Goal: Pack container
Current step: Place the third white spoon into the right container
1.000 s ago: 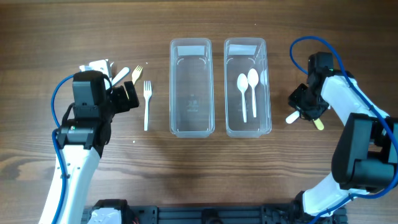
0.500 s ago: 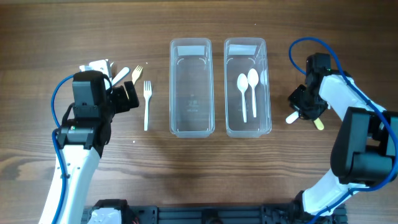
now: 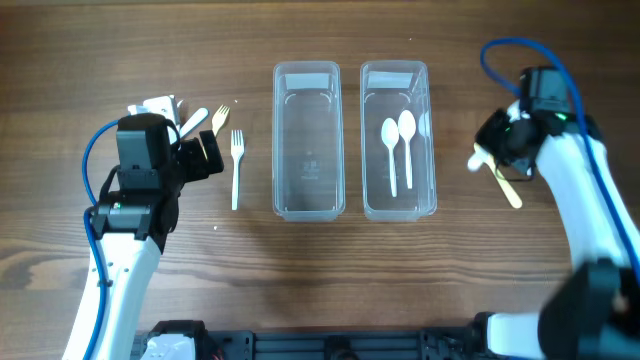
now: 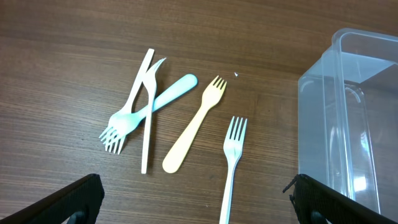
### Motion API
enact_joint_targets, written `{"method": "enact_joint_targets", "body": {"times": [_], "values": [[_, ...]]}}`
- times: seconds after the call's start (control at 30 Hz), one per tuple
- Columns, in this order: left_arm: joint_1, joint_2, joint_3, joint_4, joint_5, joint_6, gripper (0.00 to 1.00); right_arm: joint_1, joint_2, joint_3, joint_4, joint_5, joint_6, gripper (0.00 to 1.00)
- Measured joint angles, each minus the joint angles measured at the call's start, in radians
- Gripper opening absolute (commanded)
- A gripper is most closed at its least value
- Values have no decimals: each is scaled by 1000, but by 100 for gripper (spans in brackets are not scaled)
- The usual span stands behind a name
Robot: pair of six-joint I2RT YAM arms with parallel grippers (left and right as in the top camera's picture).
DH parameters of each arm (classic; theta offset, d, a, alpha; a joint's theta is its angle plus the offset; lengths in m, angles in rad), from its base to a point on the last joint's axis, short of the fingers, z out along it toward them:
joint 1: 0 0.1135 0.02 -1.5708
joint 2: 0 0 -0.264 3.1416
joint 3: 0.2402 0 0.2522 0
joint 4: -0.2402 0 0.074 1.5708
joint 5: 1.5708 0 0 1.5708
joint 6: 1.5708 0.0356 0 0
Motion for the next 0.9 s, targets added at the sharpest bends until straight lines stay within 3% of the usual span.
{"method": "enact_joint_targets", "body": {"times": [0.1,0.2,0.33,0.53,0.6,0.77,0.8,0.9], "values": [[0,0,0,0,0,0,100,50,-140,14,0,-87,-48,4],[0,0,0,0,0,0,100,156,-149,14,8,-115,-101,5],[0,0,0,0,0,0,100,298,-65,13,61,-95,-149,5],[0,0,0,0,0,0,100,358,191,9,177,-96,-230,11],[0,0,0,0,0,0,99,366,245,3,177,-104,-245,16],[0,0,0,0,0,0,100,367,205,-5,171,-116,-282,65],[0,0,0,0,0,0,100,364,169,-5,172,-118,-287,70],[0,1,0,0,0,0,100,335,13,-3,192,-119,-296,72]]}}
